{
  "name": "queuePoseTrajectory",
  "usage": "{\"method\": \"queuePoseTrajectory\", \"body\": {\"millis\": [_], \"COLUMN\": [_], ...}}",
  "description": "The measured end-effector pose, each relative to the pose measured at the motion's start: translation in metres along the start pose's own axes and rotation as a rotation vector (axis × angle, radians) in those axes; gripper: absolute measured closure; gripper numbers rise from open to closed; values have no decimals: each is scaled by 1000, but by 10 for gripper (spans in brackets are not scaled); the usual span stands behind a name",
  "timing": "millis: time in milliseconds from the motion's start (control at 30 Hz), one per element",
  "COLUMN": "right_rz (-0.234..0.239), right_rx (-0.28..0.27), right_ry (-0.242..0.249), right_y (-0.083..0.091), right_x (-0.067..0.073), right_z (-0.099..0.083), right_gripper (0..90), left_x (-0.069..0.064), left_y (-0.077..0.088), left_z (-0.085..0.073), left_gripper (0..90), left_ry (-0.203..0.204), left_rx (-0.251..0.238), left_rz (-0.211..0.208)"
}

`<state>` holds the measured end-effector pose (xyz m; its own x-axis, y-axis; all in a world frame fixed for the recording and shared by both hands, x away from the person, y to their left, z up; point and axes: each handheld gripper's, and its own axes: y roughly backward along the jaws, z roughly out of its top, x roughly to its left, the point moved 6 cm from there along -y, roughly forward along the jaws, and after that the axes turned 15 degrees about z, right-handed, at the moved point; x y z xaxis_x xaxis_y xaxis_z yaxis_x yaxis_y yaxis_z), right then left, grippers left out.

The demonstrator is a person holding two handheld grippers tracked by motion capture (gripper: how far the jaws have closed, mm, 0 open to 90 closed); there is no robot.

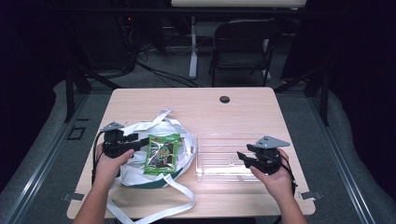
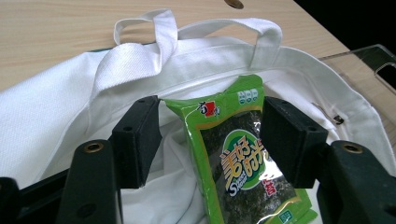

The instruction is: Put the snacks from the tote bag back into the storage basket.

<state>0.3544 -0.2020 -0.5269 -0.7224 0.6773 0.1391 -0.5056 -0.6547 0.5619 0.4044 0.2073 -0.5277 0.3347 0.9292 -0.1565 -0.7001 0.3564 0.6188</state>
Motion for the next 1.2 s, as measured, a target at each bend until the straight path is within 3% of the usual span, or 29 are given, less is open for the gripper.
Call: {"method": "queuePoseTrajectory", "body": {"millis": [200,500,933,1200], "right_rz": [-27,-35,-41,-41], "right_rx": [23,-10,-2,12], "right_ry": [39,14,31,50], "right_y": [-6,5,7,3], "right_x": [3,4,7,11], "right_z": [3,-3,-5,-6], "right_gripper": [488,480,477,476], "left_x": [1,-6,-12,-10], "left_y": [2,-5,-11,-19], "left_z": [3,5,3,-3], "left_gripper": [427,414,382,345], "left_ry": [11,18,18,32], "left_rx": [3,50,118,160], "left_rz": [-10,-38,-89,-82]}}
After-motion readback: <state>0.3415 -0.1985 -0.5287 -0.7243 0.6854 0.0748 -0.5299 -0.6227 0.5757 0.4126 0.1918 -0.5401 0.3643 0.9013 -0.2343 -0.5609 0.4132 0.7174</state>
